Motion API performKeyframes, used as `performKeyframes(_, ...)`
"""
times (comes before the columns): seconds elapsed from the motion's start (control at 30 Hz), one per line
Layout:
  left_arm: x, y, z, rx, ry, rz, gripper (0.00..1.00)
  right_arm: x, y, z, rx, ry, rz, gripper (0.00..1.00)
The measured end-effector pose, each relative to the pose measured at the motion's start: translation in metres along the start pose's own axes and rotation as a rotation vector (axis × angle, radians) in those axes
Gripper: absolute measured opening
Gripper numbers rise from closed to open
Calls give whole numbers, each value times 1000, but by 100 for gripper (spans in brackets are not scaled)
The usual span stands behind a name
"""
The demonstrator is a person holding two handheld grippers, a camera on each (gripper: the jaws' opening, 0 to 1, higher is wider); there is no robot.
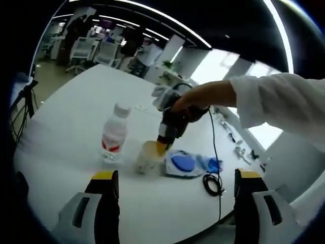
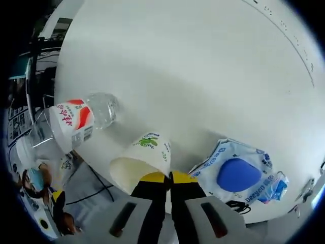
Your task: Arrange the tabletop items into an orderly group along one side of the table until the central work area is clear of visible clutter.
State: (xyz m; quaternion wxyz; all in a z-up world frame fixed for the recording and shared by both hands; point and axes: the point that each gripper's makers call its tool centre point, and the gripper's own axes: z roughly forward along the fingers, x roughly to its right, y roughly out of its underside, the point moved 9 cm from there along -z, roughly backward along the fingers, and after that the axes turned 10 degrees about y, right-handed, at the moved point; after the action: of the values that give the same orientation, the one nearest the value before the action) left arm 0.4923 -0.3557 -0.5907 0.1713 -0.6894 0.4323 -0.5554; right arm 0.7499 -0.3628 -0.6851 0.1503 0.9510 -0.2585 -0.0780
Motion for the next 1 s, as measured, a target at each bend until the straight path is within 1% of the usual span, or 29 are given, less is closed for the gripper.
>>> performKeyframes(0.07, 0, -1, 0, 6, 6, -6, 91, -1, 0, 0, 9, 2, -2, 0)
performKeyframes(0.2, -1, -1, 0, 14, 13, -22, 91, 1, -13, 0, 53, 18, -15, 0)
performKeyframes(0.27, -1, -1, 0, 15, 14, -26, 91, 1, -16, 1, 62, 24, -22, 0)
performKeyframes(0.33, -1, -1, 0, 17, 13, -26, 91, 2, -23, 1, 67, 27, -30, 0)
performKeyframes(0.43, 0, -1, -1, 21, 18, -35, 91, -2, -20, -1, 94, 29, -39, 0)
performKeyframes(0.47, 0, 0, -1, 23, 22, -40, 91, -3, -20, -2, 120, 34, -54, 0)
performKeyframes(0.53, 2, 1, -1, 23, 29, -50, 91, -5, -18, -4, 129, 30, -65, 0)
performKeyframes(0.57, 3, 2, 0, 20, 31, -53, 91, -4, -22, -5, 128, 23, -73, 0)
performKeyframes(0.63, 3, 3, 0, 12, 32, -52, 91, -4, -22, -5, 123, 11, -86, 0)
performKeyframes(0.73, 3, 4, 2, 6, 32, -50, 91, -2, -19, -8, 136, 16, -95, 0)
performKeyframes(0.8, 5, 5, 2, 4, 34, -53, 91, 4, -16, -9, 147, 21, -95, 0)
performKeyframes(0.9, 4, 6, 2, -1, 37, -57, 90, 15, -21, -11, 166, 42, -92, 0)
performKeyframes(1.0, 6, 7, 2, -2, 40, -60, 90, 22, -24, -8, 158, 62, -103, 0)
